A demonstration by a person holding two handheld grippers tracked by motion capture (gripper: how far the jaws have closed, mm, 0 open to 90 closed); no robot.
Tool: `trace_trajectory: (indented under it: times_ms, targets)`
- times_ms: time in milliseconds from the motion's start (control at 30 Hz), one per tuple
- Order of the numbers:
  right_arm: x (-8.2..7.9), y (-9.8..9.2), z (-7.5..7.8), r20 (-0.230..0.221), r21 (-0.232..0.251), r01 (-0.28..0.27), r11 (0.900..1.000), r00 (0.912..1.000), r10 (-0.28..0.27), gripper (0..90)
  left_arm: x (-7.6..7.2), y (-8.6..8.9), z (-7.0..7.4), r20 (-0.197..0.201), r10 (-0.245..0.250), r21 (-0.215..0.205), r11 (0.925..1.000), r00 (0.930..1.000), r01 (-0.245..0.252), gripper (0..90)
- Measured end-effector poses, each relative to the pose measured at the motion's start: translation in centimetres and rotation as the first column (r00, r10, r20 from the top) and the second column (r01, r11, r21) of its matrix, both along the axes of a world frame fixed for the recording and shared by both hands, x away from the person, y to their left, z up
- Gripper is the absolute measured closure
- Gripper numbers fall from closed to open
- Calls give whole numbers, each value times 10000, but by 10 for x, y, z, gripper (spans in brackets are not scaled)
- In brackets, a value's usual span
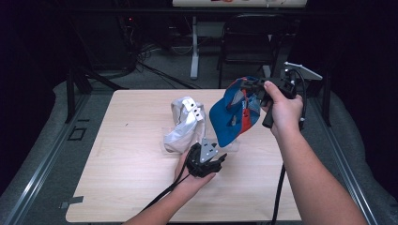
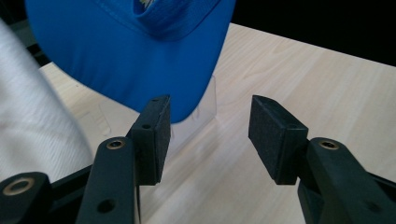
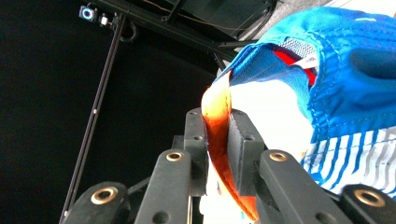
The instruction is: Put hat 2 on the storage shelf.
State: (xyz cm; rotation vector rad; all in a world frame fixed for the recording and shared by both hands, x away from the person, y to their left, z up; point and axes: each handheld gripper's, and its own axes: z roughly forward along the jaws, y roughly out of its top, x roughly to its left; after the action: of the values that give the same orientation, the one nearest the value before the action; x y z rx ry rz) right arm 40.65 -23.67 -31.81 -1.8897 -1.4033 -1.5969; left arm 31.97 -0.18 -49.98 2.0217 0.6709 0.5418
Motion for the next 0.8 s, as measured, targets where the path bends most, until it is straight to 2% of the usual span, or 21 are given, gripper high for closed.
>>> trace_trajectory:
  times_ms: [33,167,233,333,400,533,600,667,733,800]
  targets:
    - [0,1,0,21,26,-68,10000,10000,68,793,2,-3,0,62,111,129,9999,9999,-112,491]
    - [-1,5,1,23,-19,-212,9998,9998,212,793,13,-11,-3,-167,423,288,9987,9990,-418,503]
    - [-2,7,1,10,21,-188,9998,9998,188,793,16,-15,-7,-55,588,440,9973,9983,-585,528]
    - [-2,8,1,16,27,-341,9994,9994,340,793,21,-18,-10,102,787,882,9929,9968,-793,607]
    - [-3,9,1,6,25,-377,9993,9993,377,793,24,-18,-12,73,762,812,9938,9971,-765,653]
    - [-3,10,1,19,-31,-463,9989,9989,463,793,26,-15,-11,39,703,1026,9922,9975,-703,805]
    - [-3,10,1,-9,-2,-435,9991,9991,435,793,25,-12,-10,194,715,1067,9916,9973,-732,856]
    - [-3,10,0,-15,11,-434,9991,9991,434,791,24,-9,-7,67,550,998,9935,9985,-553,874]
    - [-4,10,0,10,106,-376,9992,9993,376,792,21,-8,-7,227,528,999,9935,9983,-548,879]
    - [-4,10,0,7,67,-429,9991,9991,429,792,21,-6,-6,11,452,896,9950,9990,-451,879]
